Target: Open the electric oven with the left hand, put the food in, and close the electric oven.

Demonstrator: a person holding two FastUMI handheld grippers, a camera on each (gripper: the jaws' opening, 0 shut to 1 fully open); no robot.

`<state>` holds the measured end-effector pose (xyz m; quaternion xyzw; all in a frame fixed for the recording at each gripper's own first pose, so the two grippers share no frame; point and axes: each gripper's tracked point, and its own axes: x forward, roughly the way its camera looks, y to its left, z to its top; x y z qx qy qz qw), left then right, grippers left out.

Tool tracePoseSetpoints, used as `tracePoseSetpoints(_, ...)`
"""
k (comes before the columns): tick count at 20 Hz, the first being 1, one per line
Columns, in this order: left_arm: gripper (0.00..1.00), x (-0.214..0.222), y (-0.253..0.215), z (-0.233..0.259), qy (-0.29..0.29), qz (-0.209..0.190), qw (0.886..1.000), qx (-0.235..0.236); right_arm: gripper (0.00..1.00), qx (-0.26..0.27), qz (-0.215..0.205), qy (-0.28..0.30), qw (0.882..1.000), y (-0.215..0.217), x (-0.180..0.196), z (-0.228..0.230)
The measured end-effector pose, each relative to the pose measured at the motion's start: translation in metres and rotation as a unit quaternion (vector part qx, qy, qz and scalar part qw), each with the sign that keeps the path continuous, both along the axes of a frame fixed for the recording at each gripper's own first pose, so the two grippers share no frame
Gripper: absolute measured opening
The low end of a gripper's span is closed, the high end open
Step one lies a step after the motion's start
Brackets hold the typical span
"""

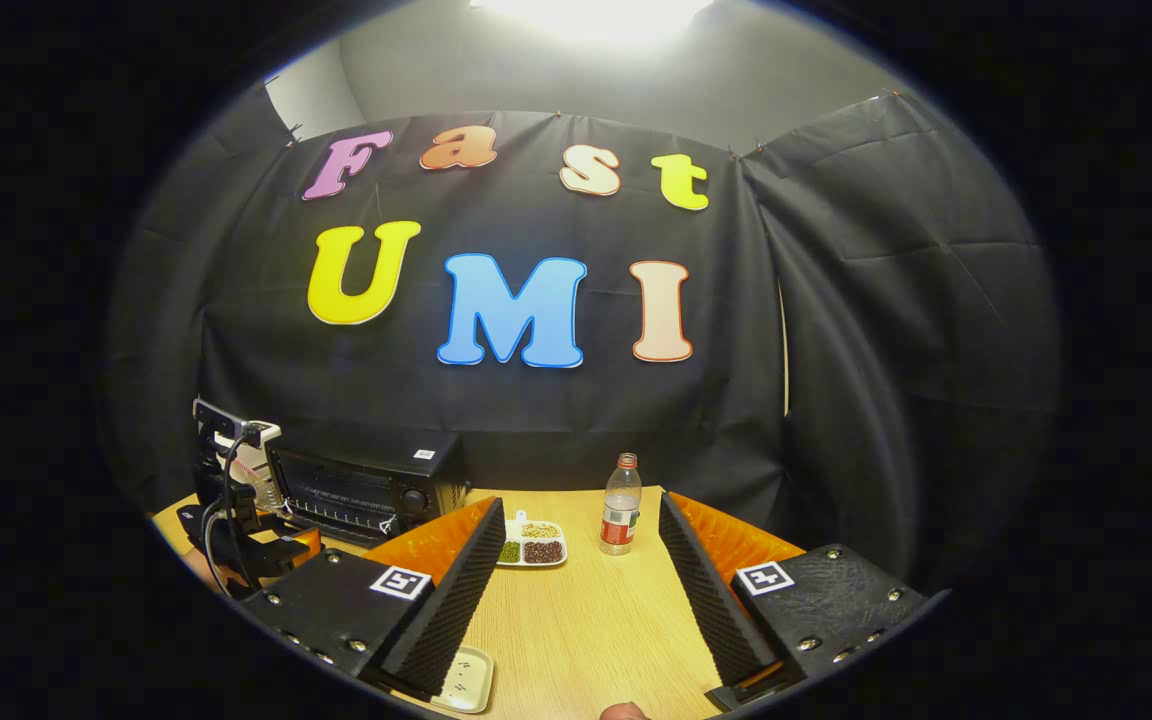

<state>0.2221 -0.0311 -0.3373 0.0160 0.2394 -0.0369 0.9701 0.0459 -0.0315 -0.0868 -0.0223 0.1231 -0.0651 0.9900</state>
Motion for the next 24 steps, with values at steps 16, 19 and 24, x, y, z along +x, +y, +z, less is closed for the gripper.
tracePoseSetpoints(16, 1.00, -0.042, 0.004, 0.066, -0.036, 0.012, 0.999, -0.031, 0.96, 0.052, 0.085, 0.040, 0.994, 0.042, 0.003, -0.017)
tracePoseSetpoints(19, 1.00, -0.054, 0.014, 0.116, -0.078, 0.013, 0.996, -0.027, 0.96, 0.103, 0.108, 0.077, 0.986, 0.057, 0.001, -0.033)
tracePoseSetpoints(24, 0.96, -0.082, 0.038, 0.186, -0.131, 0.029, 0.991, -0.027, 0.96, 0.164, 0.140, 0.153, 0.964, 0.076, -0.002, -0.068)
